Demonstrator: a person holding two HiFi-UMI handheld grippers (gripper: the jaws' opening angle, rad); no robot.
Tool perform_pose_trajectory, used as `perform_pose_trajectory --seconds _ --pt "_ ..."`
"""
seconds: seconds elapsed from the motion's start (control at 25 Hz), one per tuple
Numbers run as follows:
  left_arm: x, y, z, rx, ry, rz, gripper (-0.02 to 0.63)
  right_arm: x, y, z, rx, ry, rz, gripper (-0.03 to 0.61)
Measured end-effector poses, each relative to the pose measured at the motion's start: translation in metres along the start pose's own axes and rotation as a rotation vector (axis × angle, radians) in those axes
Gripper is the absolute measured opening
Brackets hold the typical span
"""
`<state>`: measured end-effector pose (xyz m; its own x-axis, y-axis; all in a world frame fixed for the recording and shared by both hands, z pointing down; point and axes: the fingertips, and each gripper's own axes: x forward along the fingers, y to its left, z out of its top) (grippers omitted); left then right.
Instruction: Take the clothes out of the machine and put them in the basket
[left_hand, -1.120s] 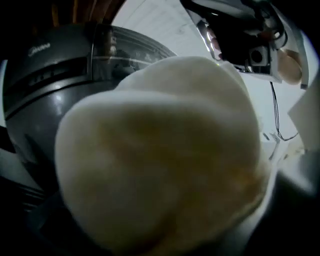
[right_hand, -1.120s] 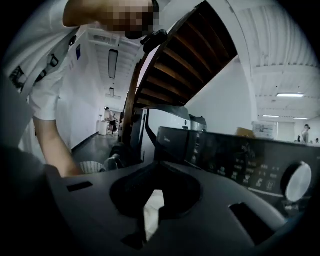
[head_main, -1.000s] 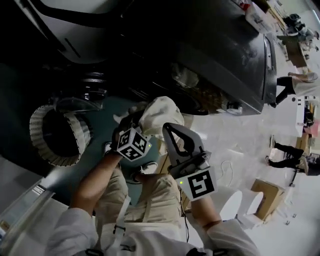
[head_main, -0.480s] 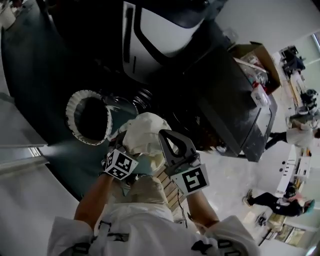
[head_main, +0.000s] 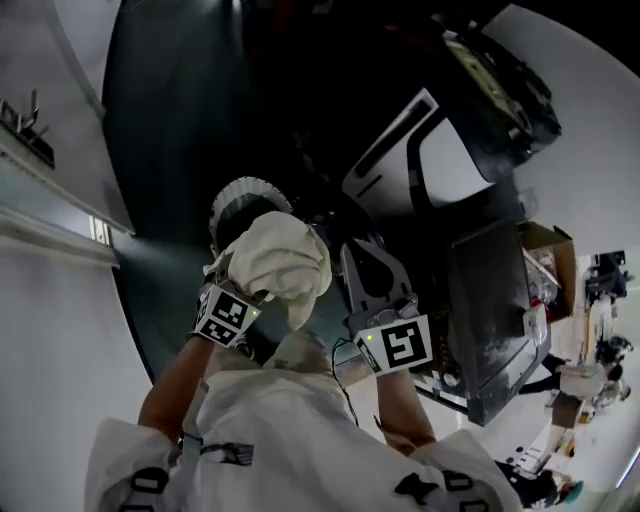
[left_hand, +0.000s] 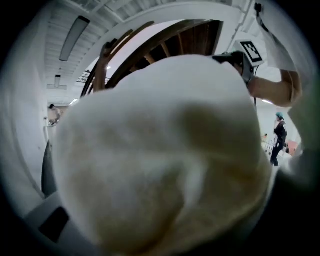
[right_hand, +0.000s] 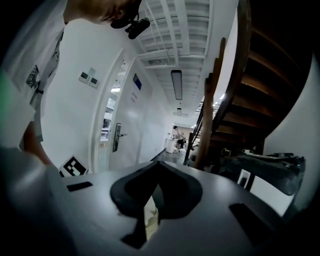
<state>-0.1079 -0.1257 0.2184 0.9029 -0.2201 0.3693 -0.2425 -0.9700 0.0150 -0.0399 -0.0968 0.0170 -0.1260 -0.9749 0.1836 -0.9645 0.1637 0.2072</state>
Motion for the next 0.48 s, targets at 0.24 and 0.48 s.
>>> perform_pose_trajectory --seconds 0.24,0.48 --pt "-0.038 0.064 -0.018 -0.209 -0.005 0.207 0.236 0.065 0.016 0.015 -0.013 -0.051 0.191 0.014" --pt "-0.049 0.093 -0.020 -0.302 0.012 0.394 0.237 0.100 0.004 0.006 0.010 -0.085 0.366 0.014"
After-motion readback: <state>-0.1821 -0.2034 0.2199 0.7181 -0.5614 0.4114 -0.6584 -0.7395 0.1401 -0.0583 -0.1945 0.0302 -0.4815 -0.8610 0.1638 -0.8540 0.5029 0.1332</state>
